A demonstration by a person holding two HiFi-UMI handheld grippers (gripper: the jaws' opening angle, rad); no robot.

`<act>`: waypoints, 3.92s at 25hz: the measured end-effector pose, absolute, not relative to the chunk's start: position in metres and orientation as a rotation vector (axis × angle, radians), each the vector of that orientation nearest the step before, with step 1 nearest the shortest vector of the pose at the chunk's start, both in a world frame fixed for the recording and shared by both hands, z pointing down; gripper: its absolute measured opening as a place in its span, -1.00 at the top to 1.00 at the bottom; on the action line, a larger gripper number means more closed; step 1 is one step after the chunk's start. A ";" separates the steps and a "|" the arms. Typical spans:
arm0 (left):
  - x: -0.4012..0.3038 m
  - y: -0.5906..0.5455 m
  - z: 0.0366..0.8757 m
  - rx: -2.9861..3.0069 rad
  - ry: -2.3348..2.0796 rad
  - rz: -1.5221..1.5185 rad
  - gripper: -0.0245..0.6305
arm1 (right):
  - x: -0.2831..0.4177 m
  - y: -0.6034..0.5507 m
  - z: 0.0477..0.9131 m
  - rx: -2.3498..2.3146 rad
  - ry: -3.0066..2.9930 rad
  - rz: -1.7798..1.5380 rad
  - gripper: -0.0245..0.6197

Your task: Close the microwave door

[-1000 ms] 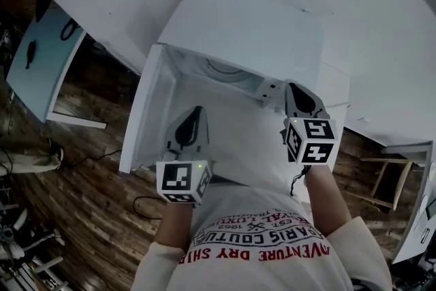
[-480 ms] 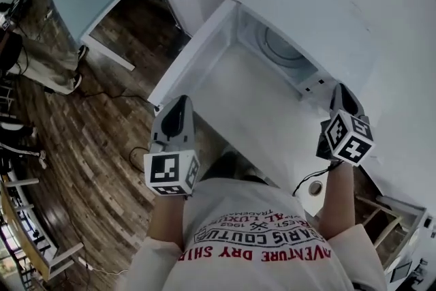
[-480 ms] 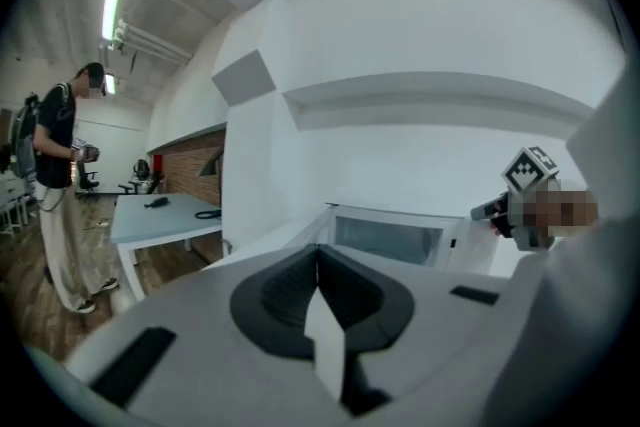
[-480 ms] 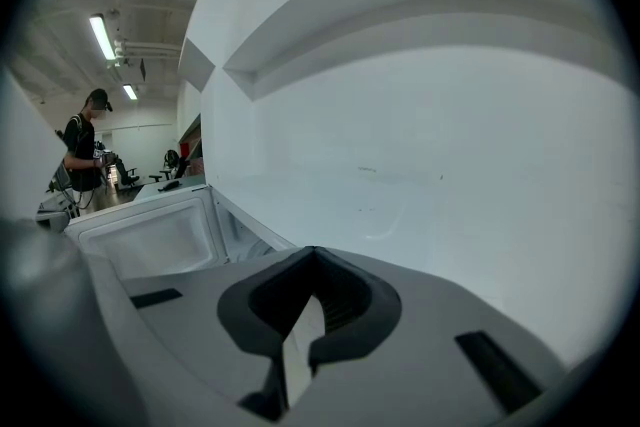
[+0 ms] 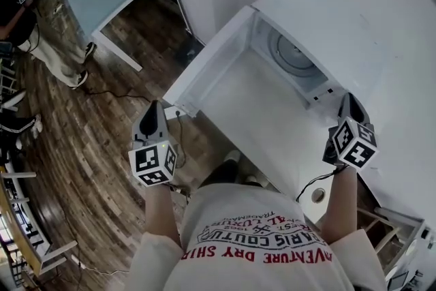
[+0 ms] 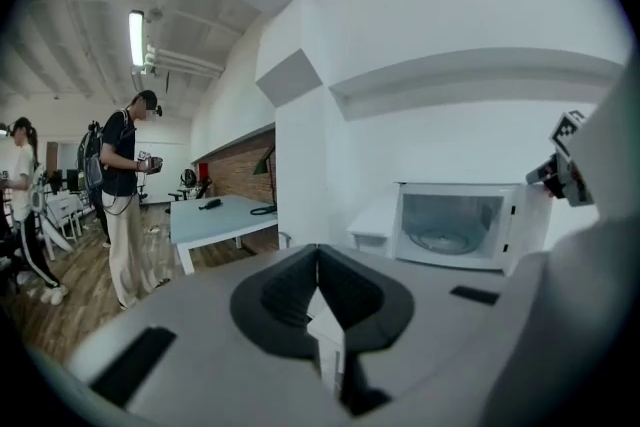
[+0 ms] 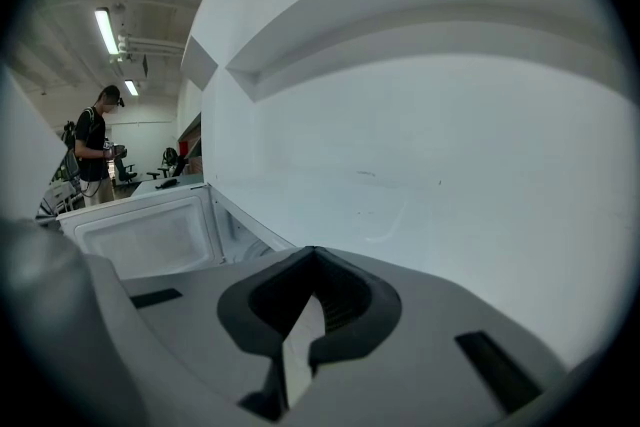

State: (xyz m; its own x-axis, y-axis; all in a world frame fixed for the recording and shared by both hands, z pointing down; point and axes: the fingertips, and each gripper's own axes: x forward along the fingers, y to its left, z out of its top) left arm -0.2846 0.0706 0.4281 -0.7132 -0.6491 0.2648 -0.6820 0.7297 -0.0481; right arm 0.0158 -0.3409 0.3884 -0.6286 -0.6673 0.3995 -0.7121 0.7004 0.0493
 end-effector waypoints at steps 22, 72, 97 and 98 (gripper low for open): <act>-0.254 0.041 0.421 1.405 -2.609 0.058 0.91 | 0.016 -0.340 0.385 1.102 -2.532 0.163 0.89; -0.085 -0.205 0.429 2.398 -1.662 0.307 0.91 | 0.016 -0.336 0.388 1.008 -2.529 0.363 0.89; -0.092 -0.287 0.452 2.422 -1.528 0.331 0.91 | 0.021 -0.338 0.389 1.133 -2.481 0.388 0.89; -0.092 -0.286 0.452 2.413 -1.523 0.310 0.91 | 0.021 -0.338 0.389 1.134 -2.487 0.406 0.89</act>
